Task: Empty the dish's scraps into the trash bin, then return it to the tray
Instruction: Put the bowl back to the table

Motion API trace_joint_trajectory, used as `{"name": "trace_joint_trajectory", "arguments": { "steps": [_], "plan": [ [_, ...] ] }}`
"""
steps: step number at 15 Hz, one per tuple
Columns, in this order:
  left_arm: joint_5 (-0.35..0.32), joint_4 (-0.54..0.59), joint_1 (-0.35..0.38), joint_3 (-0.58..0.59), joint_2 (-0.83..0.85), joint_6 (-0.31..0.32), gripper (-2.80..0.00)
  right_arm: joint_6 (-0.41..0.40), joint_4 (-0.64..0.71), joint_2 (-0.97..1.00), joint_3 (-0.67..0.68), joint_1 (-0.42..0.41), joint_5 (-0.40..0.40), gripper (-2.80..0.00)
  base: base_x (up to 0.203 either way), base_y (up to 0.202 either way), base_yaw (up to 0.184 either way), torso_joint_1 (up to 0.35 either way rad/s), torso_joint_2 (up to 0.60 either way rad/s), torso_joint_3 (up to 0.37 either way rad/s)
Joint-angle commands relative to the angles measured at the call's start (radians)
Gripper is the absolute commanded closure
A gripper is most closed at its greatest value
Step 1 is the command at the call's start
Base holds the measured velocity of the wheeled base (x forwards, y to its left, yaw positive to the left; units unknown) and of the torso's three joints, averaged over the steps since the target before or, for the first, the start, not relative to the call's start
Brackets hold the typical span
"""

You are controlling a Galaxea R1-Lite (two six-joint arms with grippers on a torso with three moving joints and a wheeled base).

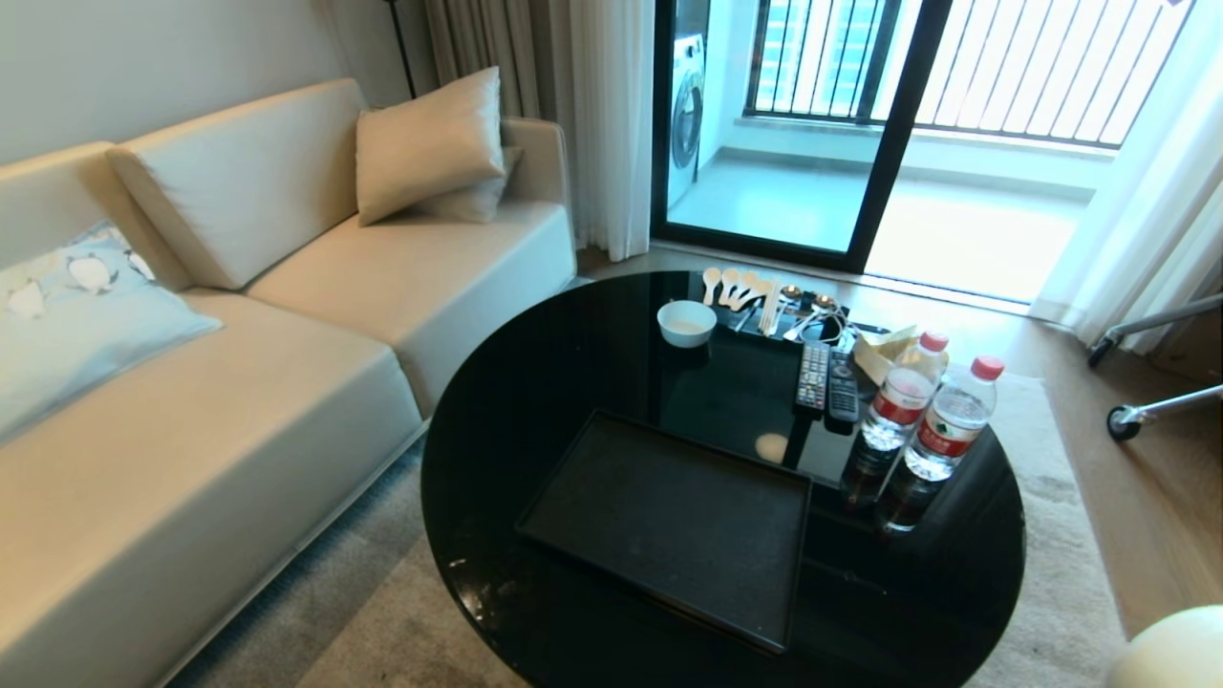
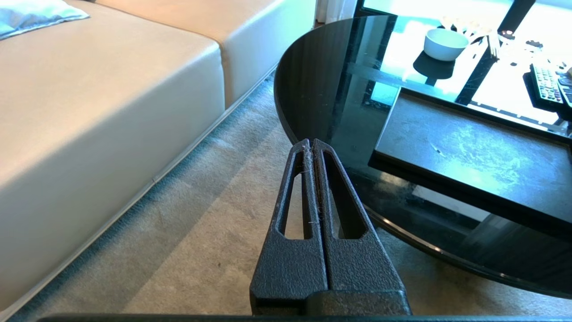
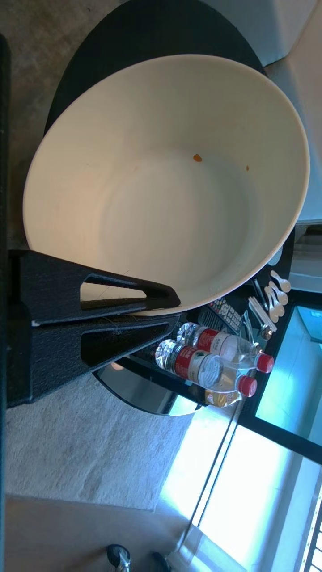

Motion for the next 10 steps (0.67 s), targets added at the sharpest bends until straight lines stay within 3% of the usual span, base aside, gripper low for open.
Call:
{"name": "trace_joint_trajectory", "arguments": {
  "steps": [1, 10],
  "plan": [
    [0.001, 0.0, 0.0, 0.0, 0.0, -0.001, 0.0, -0.025, -0.004, 0.164, -0.068, 0.002, 0.012, 0.0, 0.0, 0.0, 0.0, 0.0, 0.0, 0.0],
    [0.001, 0.0, 0.0, 0.0, 0.0, -0.001, 0.0, -0.152, -0.041, 0.746, -0.348, 0.013, 0.241, 0.0, 0.0, 0.0, 0.0, 0.0, 0.0, 0.0]
  ]
}}
